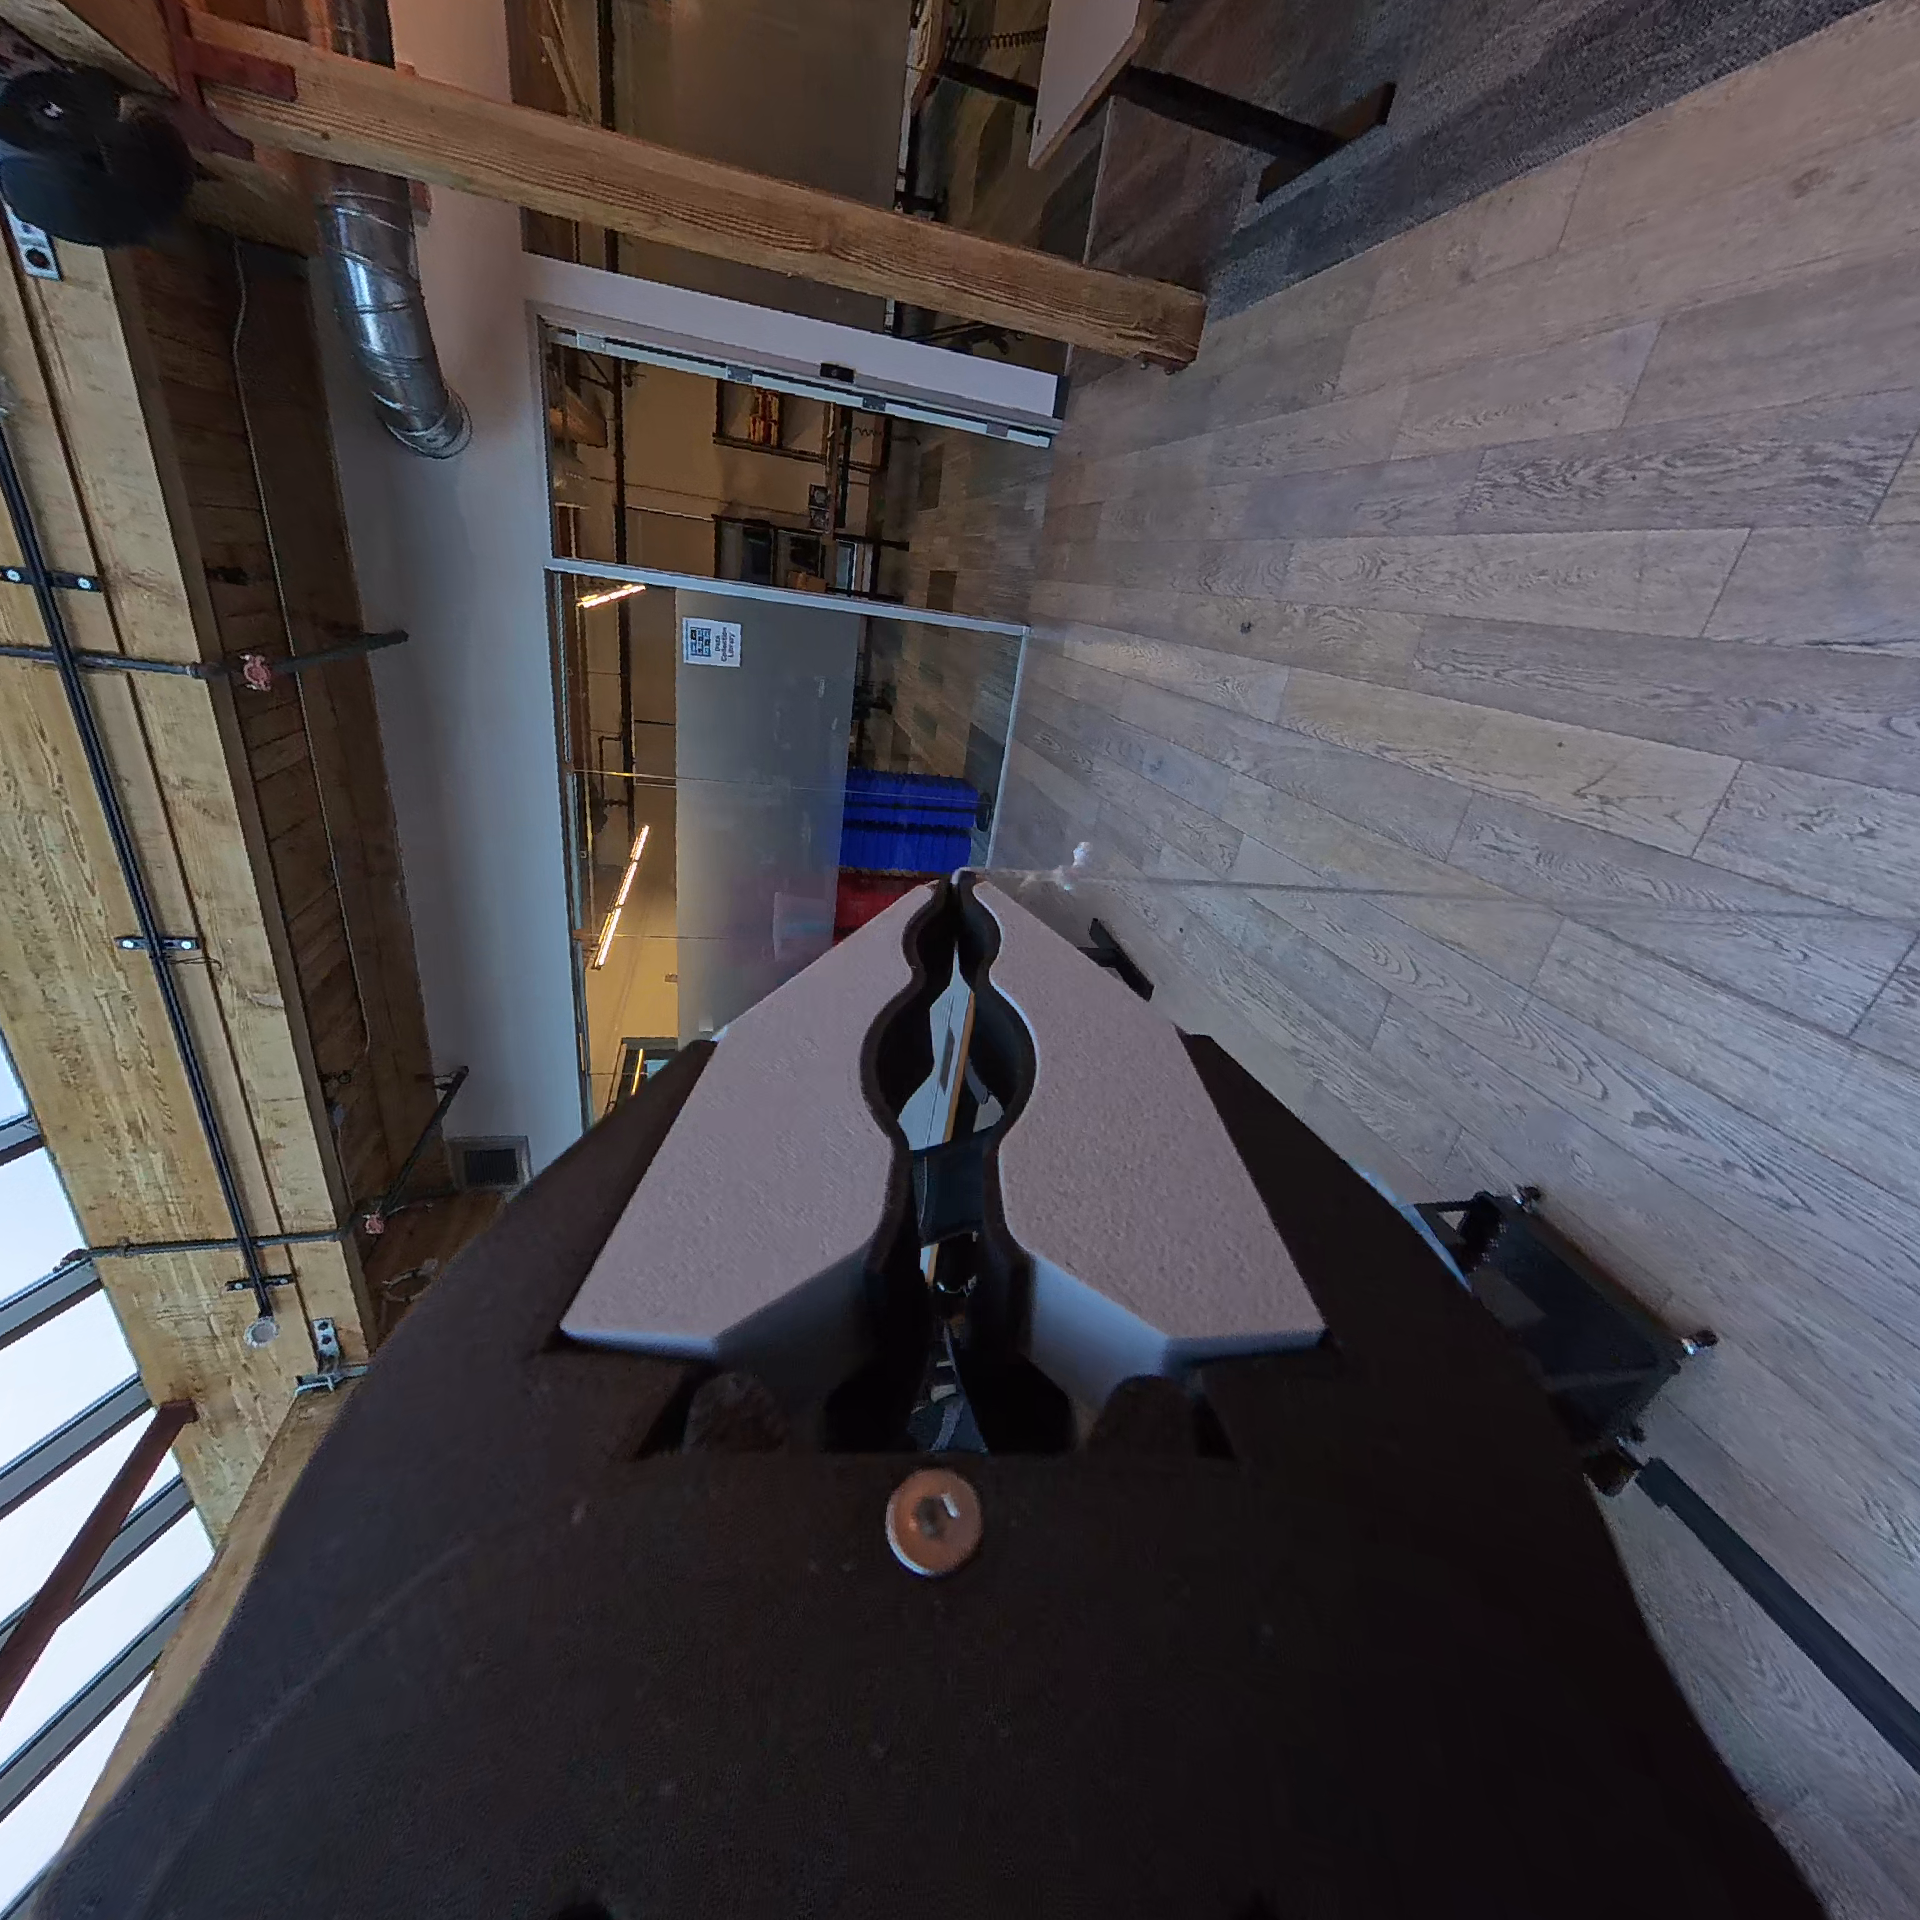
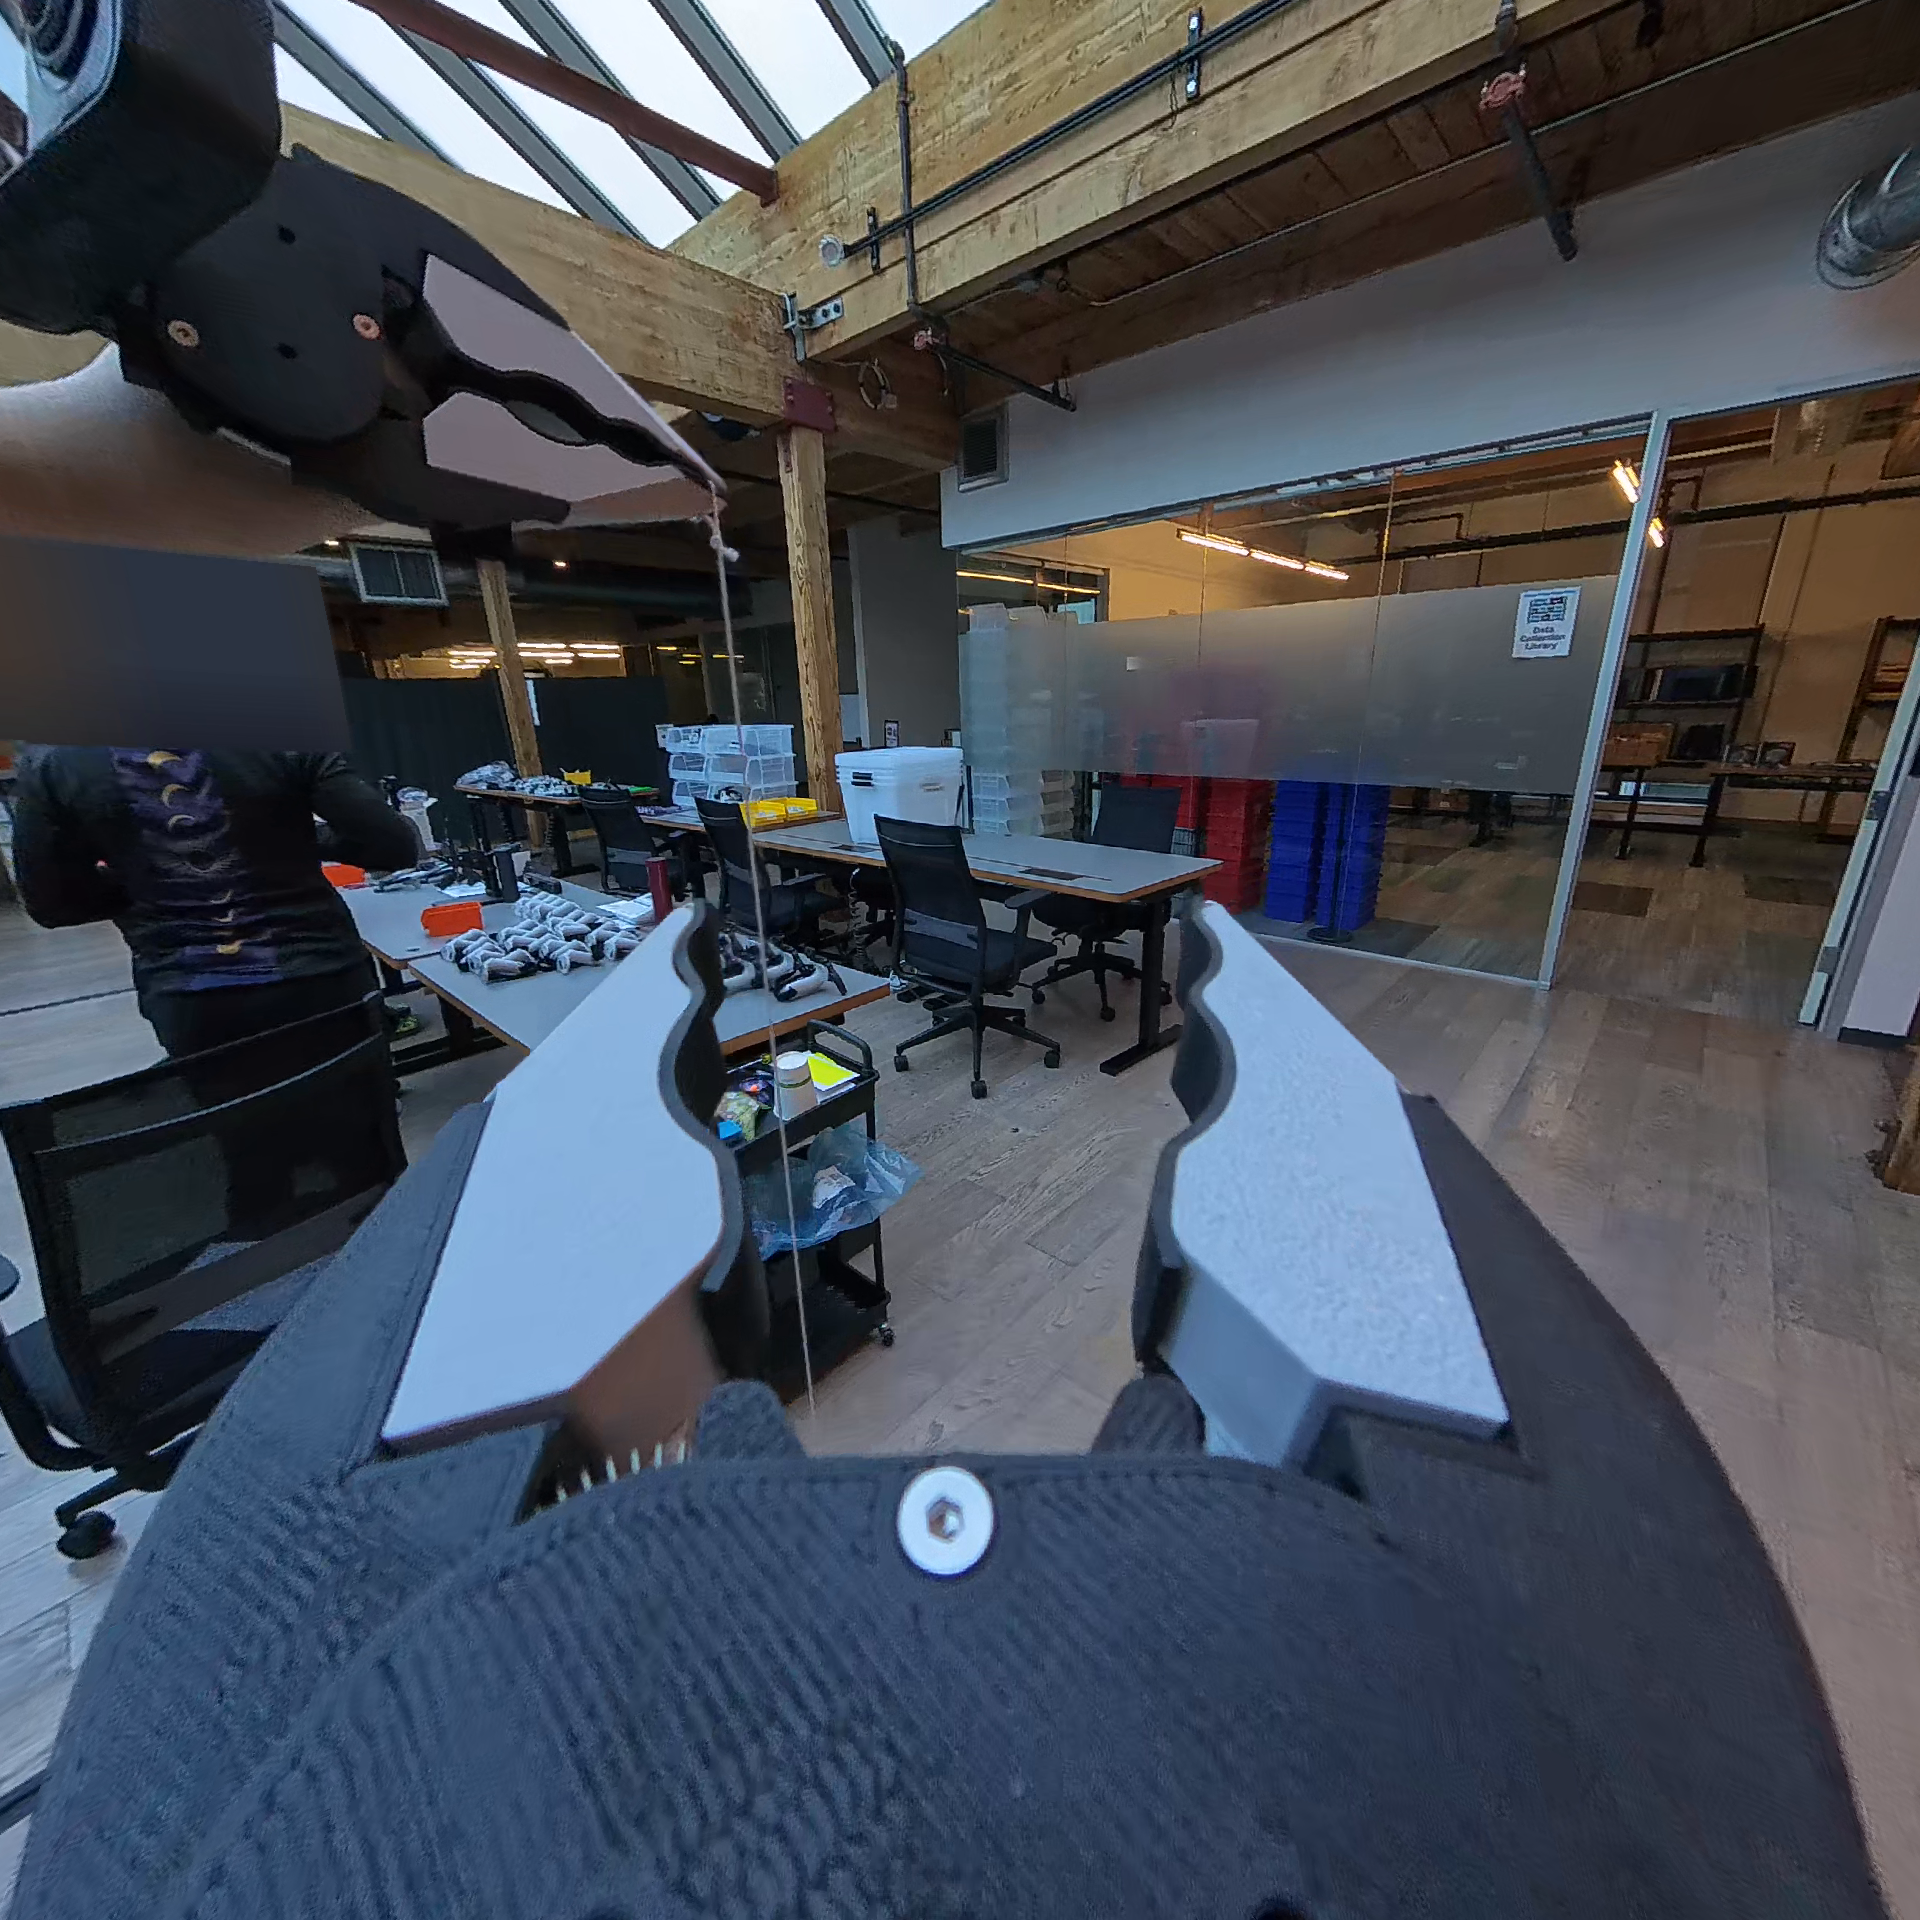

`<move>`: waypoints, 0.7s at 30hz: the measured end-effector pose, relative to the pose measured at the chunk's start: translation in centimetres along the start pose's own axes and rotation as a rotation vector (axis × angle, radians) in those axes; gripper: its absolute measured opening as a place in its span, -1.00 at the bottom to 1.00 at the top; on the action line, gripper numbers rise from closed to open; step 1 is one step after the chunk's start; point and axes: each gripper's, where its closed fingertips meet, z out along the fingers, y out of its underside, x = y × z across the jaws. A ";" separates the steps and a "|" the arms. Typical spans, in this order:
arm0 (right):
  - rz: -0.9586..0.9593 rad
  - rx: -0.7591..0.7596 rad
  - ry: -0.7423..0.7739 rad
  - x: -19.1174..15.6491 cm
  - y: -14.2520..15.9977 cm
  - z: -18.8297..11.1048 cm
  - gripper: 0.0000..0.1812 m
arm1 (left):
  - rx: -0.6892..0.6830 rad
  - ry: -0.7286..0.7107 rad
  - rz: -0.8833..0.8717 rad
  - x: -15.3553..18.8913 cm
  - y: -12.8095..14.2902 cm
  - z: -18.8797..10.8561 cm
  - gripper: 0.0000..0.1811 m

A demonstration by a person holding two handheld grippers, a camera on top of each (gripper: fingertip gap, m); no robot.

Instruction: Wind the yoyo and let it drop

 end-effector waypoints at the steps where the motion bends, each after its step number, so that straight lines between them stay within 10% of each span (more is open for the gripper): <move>1: -0.002 0.000 -0.016 -0.1 0.3 0.1 -0.05 | 0.001 -0.001 0.005 -0.1 -0.2 0.0 -1.00; 9: -0.057 -0.161 -0.141 -0.5 9.7 1.3 0.02 | 0.015 -0.039 0.030 -2.7 -1.6 -1.1 -1.00; 21: 0.092 -0.785 -0.366 -5.5 43.4 -6.2 0.08 | 0.026 -0.230 0.082 -15.0 -5.3 -8.6 -1.00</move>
